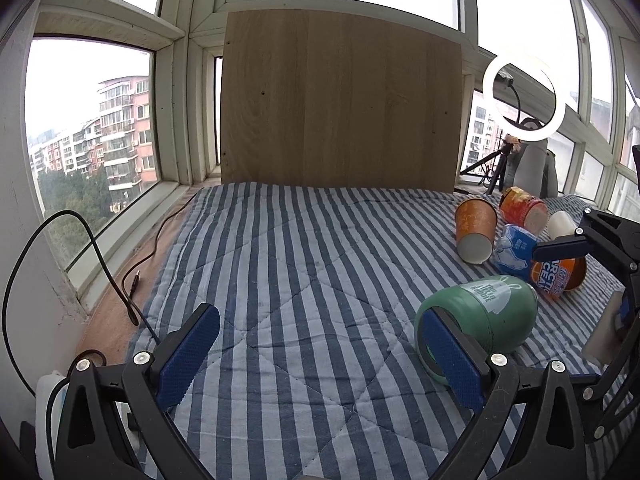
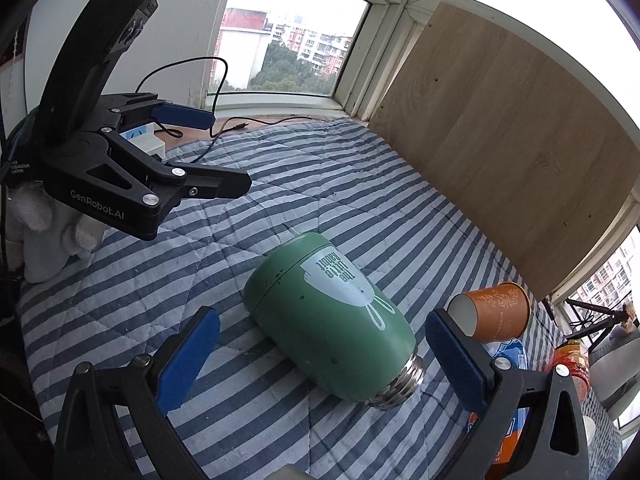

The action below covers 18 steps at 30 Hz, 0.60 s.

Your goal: Flip cup upside down

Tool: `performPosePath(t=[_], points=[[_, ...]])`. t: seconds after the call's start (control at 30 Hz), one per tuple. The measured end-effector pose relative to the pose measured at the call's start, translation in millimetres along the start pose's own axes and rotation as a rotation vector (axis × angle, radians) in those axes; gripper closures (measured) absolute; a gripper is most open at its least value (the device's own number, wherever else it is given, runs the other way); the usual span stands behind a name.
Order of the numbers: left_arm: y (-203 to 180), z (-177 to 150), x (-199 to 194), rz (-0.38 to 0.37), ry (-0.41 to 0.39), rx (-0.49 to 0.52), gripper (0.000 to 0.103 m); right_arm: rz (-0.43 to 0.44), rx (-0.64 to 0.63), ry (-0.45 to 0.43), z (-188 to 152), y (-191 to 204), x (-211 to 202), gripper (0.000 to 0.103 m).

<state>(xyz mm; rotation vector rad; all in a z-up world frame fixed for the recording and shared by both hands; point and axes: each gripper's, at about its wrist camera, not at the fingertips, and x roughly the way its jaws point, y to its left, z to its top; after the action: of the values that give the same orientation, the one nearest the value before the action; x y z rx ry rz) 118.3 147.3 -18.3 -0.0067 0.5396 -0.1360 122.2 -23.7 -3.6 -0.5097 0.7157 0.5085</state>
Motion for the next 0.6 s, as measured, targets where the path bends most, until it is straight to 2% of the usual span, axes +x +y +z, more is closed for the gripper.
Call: performPosePath(t=[0.23,0.6], points=[[-2,0,-4,0.036,-0.025,0.016,0.001,0.014,-0.08,0.035,10,11,14,0.001],[13,2,-13,0.042,-0.055,-0.034,0.001,0.028,-0.17,0.091,17,25,35,0.001]])
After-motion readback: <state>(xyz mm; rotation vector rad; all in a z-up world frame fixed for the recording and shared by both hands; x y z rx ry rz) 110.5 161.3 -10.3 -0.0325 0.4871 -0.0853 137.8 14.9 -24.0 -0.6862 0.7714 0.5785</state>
